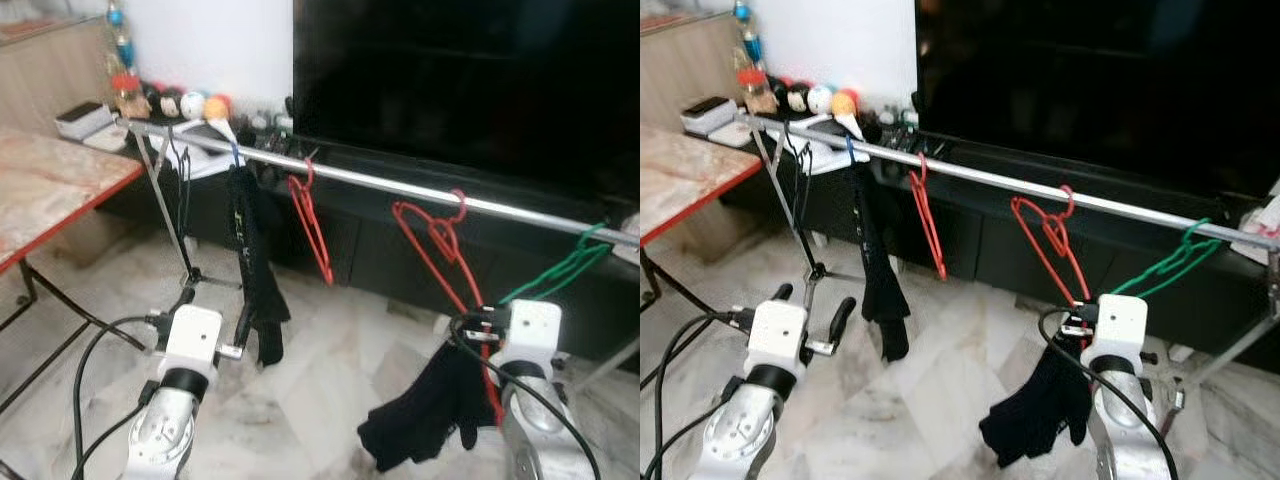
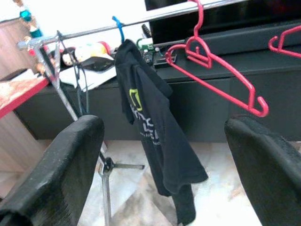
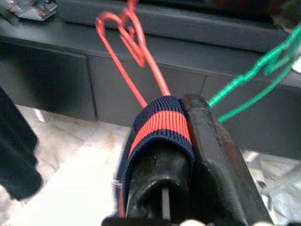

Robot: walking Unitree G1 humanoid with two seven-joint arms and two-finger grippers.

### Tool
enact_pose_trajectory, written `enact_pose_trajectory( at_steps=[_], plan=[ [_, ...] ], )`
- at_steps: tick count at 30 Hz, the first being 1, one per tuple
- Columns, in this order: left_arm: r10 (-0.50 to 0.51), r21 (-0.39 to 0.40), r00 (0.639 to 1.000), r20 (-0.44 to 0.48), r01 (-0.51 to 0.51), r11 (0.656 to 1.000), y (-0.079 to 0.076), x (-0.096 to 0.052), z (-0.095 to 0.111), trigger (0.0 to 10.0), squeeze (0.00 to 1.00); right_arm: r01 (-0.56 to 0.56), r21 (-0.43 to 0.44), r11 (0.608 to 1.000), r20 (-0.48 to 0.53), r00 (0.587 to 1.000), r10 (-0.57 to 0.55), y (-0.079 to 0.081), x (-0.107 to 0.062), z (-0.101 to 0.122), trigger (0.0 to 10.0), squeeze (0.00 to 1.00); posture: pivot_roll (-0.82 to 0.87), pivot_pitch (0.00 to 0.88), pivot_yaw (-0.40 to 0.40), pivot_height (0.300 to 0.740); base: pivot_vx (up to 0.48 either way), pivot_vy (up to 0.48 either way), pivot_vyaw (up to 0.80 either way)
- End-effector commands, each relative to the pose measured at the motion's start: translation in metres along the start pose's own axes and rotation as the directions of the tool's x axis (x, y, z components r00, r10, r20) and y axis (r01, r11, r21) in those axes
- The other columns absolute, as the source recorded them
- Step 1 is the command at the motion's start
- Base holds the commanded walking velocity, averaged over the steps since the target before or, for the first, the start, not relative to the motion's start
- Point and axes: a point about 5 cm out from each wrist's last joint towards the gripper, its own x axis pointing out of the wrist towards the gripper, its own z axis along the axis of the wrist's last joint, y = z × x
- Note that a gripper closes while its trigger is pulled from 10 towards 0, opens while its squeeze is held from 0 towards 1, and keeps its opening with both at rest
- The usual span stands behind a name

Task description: Hang hanger

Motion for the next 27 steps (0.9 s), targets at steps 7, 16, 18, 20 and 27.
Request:
enact_pose_trajectory(
  at_steps=[7,16,18,20,27],
  plan=[
    [-0.034,-0.024,0.999,-0.001,0.034,0.999,-0.007,0.004,0.001,10.0,0.00,0.097,-0.039,0.995,-0.255,0.961,-0.104,-0.017,0.011,-0.039,10.0,0.00,-0.05,0.000,-0.035,0.740,0.000,0.000,0.00],
    [-0.052,-0.031,0.999,0.003,0.052,0.998,-0.010,0.006,0.001,10.0,0.00,-0.041,-0.098,0.994,-0.343,0.939,0.005,-0.008,0.022,-0.053,10.0,0.00,-0.05,0.000,-0.038,0.740,0.000,0.000,0.00],
    [-0.060,-0.034,0.998,0.005,0.060,0.998,-0.011,0.006,0.001,10.0,0.00,-0.104,-0.113,0.988,-0.376,0.925,0.054,-0.005,0.024,-0.057,10.0,0.00,-0.05,0.000,-0.036,0.740,0.000,0.000,0.00],
    [-0.062,-0.035,0.998,0.005,0.062,0.997,-0.011,0.007,0.001,10.0,0.00,-0.120,-0.113,0.986,-0.385,0.920,0.068,-0.004,0.024,-0.058,10.0,0.00,-0.05,0.000,-0.036,0.740,0.000,0.000,0.00],
    [-0.079,-0.033,0.997,0.006,0.079,0.996,-0.014,0.008,0.001,10.0,0.00,-0.430,-0.284,0.857,-0.583,0.787,0.201,0.021,0.018,-0.096,10.0,0.00,-0.05,0.000,-0.030,0.740,0.000,0.000,0.00]
  ],
)
